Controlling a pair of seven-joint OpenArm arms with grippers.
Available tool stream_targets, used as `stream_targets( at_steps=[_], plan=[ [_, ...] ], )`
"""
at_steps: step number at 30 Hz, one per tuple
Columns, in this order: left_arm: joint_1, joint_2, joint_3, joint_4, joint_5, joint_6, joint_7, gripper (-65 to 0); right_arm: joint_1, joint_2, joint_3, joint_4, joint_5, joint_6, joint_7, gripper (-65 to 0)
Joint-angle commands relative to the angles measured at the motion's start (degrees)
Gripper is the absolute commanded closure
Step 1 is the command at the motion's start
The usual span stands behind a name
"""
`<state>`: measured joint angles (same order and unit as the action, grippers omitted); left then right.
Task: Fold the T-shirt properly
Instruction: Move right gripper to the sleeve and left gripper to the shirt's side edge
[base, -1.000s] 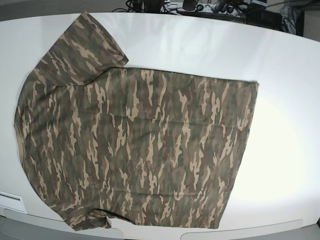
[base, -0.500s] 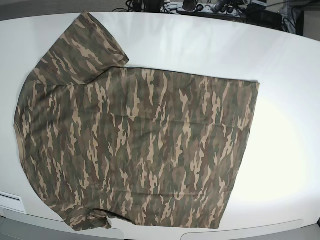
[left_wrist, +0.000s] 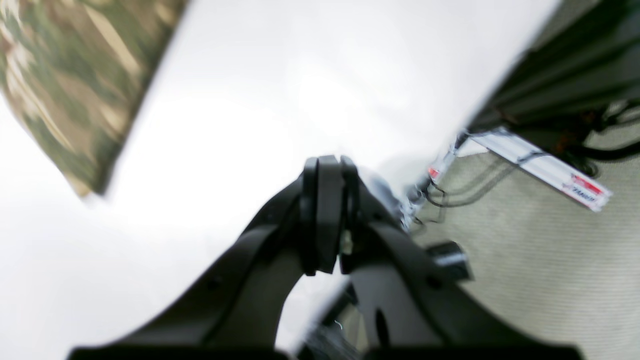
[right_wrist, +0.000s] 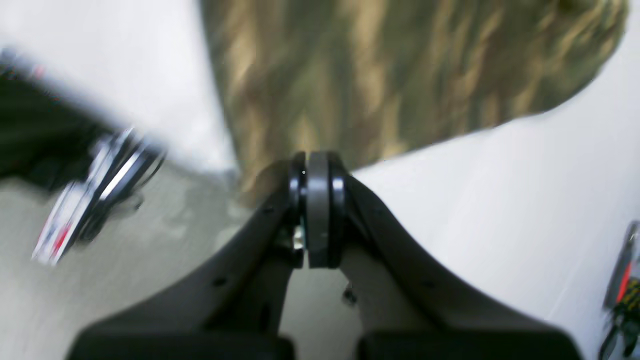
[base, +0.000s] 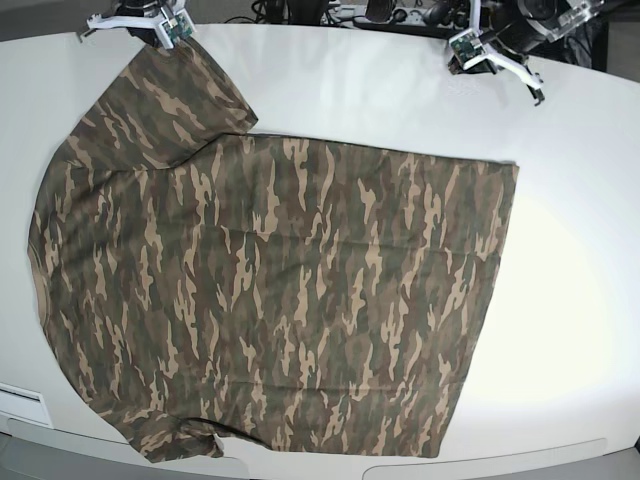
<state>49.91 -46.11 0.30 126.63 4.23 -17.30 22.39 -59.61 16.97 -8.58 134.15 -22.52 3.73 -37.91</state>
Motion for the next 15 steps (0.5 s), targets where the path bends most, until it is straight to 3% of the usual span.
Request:
stream_targets(
  at_steps=[1,7,12,13,15],
  plan=[
    [-1.6,-1.7,-0.4,-0.5,0.2,-0.1,-2.0,0.0,0.9,0.2,0.0,0.9,-0.4,-0.3,0.9,0.0],
    [-12.3,-9.2,-0.3,-10.4,0.7,-8.5,-9.0,0.0,4.4,0.2,1.5,0.9,-0.2,-0.3,2.2,0.0],
    [-21.1,-15.6,0.8,-20.3,6.3,-18.0,-26.4,0.0,4.0,0.2,3.5,0.9,0.2,-0.2,2.1,0.0],
    [-23.0,-16.5,1.7,-21.7,7.3,-19.5,-29.8,-2.4,4.0,0.2,3.5,0.9,0.2,-0.2,2.1,0.0],
    [-26.8,-17.9,4.4,-23.8,10.2,-21.0,-34.6,-14.6,4.1,0.2,3.5,0.9,0.2,-0.2,2.2,0.0]
  ],
)
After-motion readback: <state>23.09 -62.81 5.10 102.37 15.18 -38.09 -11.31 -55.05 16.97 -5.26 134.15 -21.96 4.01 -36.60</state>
